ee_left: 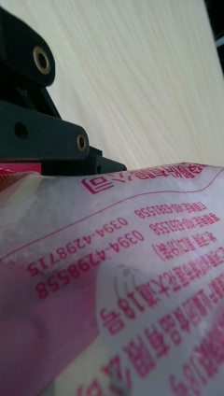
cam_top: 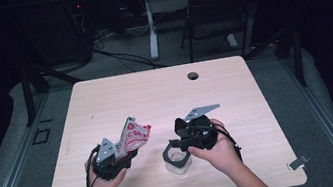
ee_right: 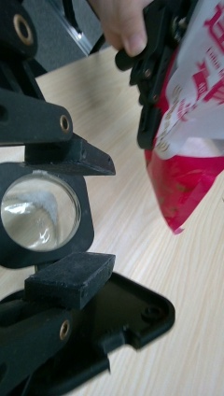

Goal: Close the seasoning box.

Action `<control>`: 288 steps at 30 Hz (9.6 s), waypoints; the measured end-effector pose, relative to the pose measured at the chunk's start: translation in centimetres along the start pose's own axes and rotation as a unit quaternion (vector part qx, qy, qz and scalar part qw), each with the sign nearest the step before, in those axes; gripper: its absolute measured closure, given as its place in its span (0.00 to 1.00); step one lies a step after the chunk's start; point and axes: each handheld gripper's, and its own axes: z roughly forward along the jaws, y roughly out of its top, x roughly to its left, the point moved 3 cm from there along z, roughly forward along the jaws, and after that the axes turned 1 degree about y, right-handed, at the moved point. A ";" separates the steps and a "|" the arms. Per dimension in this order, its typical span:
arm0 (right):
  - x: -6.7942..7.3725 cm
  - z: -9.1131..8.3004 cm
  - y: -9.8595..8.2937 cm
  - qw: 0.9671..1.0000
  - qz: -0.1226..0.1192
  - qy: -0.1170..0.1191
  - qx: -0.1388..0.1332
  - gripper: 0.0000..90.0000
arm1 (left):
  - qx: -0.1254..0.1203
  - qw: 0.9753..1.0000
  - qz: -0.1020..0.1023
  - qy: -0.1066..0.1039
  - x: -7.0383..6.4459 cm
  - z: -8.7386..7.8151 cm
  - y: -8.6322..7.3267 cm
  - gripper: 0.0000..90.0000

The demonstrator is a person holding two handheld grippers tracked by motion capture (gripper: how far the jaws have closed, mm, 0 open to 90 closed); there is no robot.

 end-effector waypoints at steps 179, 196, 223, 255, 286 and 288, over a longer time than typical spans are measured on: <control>1.5 -6.0 2.5 0.998 -0.010 0.035 0.054 0.84 | 0.085 0.892 0.401 0.189 -3.5 1.7 3.5 0.71; 2.7 -5.7 -0.6 0.987 -0.144 -0.040 0.051 0.75 | 0.098 0.890 0.403 0.190 -3.1 1.6 3.8 0.71; 6.5 -4.7 -1.1 0.950 -0.298 -0.083 0.026 0.63 | 0.107 0.878 0.427 0.190 -4.0 2.2 4.1 0.71; 5.3 -3.3 -1.1 0.969 -0.241 -0.049 0.030 0.94 | 0.102 0.848 0.470 0.222 -4.6 2.2 4.1 0.72; 3.9 -2.8 -2.2 0.986 -0.166 -0.021 0.003 1.00 | 0.095 0.815 0.512 0.255 -5.2 2.0 4.1 0.73; 3.8 -2.8 -2.3 0.986 -0.166 -0.022 0.003 1.00 | 0.094 0.812 0.515 0.258 -5.2 2.0 4.1 0.73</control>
